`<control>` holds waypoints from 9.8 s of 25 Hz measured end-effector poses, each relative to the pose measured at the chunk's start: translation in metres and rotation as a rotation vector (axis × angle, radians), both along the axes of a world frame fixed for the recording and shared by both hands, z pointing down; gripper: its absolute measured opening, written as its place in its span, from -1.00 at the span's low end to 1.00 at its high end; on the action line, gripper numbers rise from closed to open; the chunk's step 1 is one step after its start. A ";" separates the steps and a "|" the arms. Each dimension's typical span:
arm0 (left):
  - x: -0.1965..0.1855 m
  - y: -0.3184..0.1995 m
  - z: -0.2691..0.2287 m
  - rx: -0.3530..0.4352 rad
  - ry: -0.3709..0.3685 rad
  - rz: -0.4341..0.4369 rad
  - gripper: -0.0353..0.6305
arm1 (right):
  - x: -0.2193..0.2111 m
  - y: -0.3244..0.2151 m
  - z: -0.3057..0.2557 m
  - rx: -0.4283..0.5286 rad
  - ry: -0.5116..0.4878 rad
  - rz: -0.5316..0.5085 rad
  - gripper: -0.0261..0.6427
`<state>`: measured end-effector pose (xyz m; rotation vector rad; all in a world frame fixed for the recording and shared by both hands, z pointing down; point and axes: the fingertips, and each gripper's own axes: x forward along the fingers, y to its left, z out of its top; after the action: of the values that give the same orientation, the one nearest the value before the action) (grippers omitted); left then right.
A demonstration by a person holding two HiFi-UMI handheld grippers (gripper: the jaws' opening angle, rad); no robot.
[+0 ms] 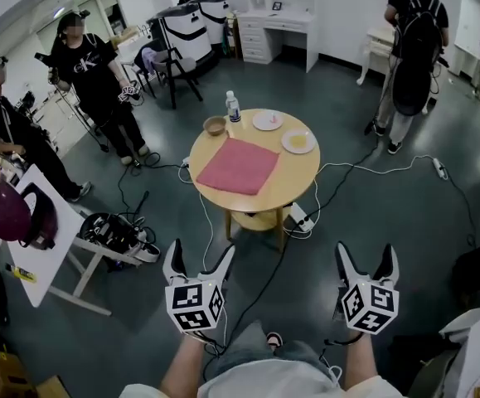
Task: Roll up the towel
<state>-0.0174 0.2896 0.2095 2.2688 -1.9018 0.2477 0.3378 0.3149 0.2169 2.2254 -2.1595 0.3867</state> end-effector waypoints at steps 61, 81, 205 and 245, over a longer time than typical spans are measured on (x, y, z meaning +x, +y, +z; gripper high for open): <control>-0.069 -0.391 0.054 -0.071 0.141 -0.179 0.65 | -0.100 -0.465 -0.001 -0.065 0.134 -0.336 0.57; 0.011 -0.363 0.168 -0.415 0.067 0.095 0.24 | -0.149 -0.501 0.124 -0.333 0.364 -0.969 -0.10; 0.029 -0.310 0.267 -0.789 0.281 0.058 -0.78 | -0.194 -0.494 0.261 -0.841 1.200 -2.167 -0.87; 0.029 -0.309 0.265 -0.667 -0.398 0.803 -0.36 | -0.189 -0.475 0.257 -0.639 1.132 -2.047 -0.63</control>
<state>0.0114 -0.0196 0.4743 2.4140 -0.6875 1.2803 0.1493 -0.1601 0.4737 -0.5714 -1.8035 -0.2433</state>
